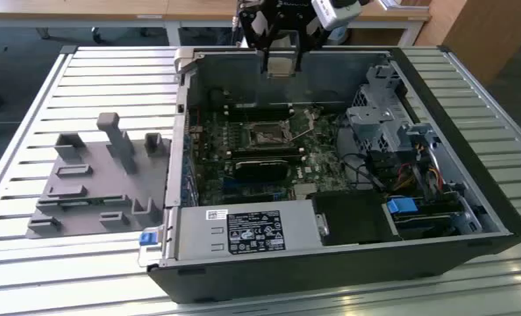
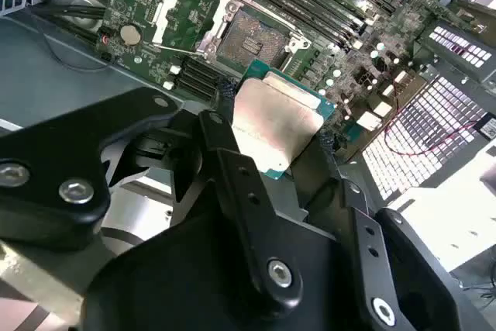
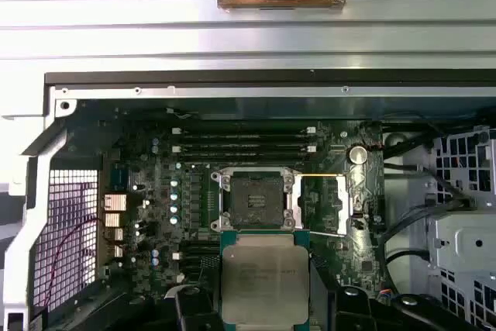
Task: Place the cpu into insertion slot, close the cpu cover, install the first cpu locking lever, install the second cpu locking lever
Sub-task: 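Place the cpu into insertion slot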
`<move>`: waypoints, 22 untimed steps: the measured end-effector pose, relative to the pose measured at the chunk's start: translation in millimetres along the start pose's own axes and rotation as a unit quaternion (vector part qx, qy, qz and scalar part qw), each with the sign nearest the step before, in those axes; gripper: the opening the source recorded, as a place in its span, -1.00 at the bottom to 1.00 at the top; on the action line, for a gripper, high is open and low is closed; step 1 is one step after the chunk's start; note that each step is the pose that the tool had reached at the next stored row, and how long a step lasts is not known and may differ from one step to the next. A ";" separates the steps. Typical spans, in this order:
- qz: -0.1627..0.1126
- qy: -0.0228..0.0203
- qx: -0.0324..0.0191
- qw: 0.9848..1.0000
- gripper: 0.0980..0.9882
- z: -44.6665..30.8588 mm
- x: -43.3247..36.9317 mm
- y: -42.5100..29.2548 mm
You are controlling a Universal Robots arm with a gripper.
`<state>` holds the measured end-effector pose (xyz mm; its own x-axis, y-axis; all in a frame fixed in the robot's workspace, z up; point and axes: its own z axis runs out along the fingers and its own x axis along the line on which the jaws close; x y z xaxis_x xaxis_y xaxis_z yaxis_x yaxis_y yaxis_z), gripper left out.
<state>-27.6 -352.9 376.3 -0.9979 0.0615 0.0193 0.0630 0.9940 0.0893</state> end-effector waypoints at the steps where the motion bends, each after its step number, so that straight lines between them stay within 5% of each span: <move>1: 0.000 0.000 0.000 1.000 0.00 0.0 0.0 0.0; 22: 0.039 -0.003 -0.001 0.999 0.00 0.1 0.9 -0.1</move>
<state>-28.4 -352.9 376.2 -0.9901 0.1393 0.0193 0.1404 0.9861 0.0893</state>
